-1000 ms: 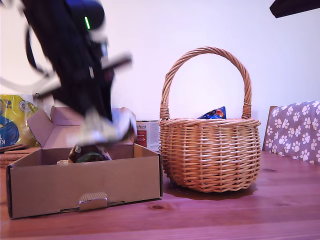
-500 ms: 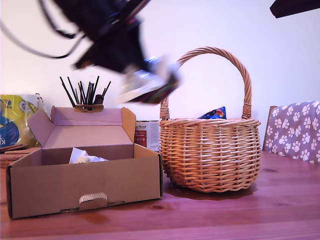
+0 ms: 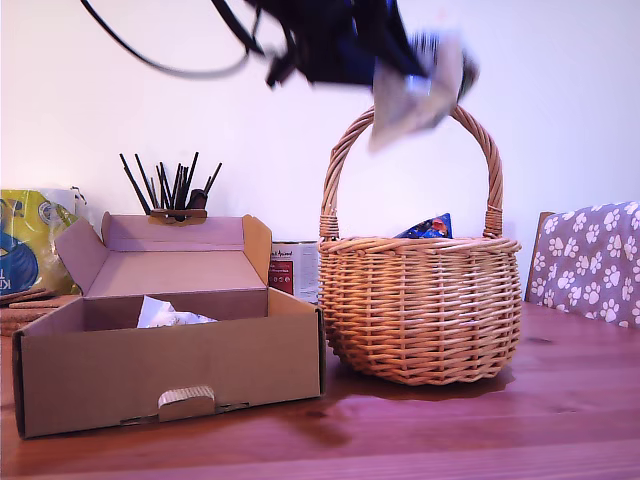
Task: Move the bags of Easter eggs from the cardboard box on the left into the woven basket on the right side.
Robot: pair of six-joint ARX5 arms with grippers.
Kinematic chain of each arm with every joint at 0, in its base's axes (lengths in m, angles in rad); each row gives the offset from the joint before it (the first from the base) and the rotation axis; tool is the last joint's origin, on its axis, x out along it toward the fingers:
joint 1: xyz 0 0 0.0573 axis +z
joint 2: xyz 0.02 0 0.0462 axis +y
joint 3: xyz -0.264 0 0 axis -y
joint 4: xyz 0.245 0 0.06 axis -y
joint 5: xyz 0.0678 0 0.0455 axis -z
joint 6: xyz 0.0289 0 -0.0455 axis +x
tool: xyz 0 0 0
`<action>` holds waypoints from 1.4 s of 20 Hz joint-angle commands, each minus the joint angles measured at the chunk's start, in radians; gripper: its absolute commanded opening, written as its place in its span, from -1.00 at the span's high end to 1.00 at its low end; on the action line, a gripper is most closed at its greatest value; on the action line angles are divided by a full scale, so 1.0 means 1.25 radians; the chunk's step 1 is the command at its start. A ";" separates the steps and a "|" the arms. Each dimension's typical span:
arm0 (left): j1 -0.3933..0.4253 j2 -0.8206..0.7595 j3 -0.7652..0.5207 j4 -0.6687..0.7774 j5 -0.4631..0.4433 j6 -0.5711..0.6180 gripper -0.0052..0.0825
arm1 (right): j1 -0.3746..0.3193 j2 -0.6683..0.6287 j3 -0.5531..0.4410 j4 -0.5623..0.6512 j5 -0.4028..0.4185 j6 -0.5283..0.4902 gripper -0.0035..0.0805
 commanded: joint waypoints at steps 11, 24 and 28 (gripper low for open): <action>0.002 0.250 -0.010 0.045 -0.090 0.111 0.72 | 0.002 -0.007 0.011 -0.017 0.001 0.003 0.95; 0.013 0.241 0.112 -0.178 -0.076 0.117 -0.53 | 0.002 -0.007 0.011 -0.027 0.000 0.003 0.95; 0.006 0.204 0.204 -0.330 -0.021 0.119 -0.53 | 0.002 -0.006 0.011 -0.027 -0.001 0.003 0.95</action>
